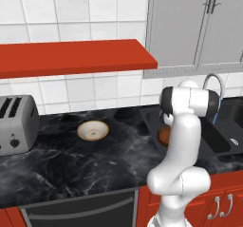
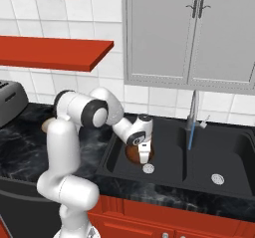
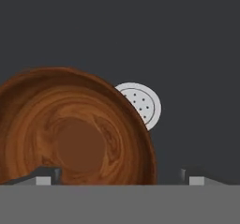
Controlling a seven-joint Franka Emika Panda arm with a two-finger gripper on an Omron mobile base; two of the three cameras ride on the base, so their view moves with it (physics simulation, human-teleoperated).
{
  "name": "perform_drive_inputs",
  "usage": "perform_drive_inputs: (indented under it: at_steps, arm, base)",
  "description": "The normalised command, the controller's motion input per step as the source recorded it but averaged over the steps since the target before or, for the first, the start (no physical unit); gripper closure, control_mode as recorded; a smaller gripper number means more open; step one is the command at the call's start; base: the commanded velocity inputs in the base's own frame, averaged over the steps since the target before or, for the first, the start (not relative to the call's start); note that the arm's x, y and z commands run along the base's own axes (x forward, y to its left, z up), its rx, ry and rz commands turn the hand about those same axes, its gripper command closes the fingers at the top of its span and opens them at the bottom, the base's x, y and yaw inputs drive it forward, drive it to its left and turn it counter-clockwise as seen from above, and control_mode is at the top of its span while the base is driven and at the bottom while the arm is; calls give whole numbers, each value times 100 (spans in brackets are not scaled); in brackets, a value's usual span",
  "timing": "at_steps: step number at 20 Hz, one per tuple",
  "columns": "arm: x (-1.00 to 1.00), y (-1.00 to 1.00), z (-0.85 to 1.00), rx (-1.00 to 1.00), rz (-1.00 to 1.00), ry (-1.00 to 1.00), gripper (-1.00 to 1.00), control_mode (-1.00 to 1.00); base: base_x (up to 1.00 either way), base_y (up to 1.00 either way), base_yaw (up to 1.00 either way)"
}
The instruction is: Rinse each bowl for a few seconds and place them down in the sink or on the counter.
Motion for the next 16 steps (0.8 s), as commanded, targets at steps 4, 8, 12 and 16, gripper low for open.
perform_drive_inputs:
  at_steps: [4, 8, 12, 16]
  arm:
    - [-6, 0, 38, 0, 1, -7, -100, -100]
    - [-9, 0, 46, 0, 2, -5, -100, -100]
    - [-6, 0, 57, 0, 3, 0, -100, -100]
    - [-8, 0, 61, 0, 4, 0, -100, -100]
  base:
    - [0, 0, 0]
    - [0, 0, 0]
    - [0, 0, 0]
    - [0, 0, 0]
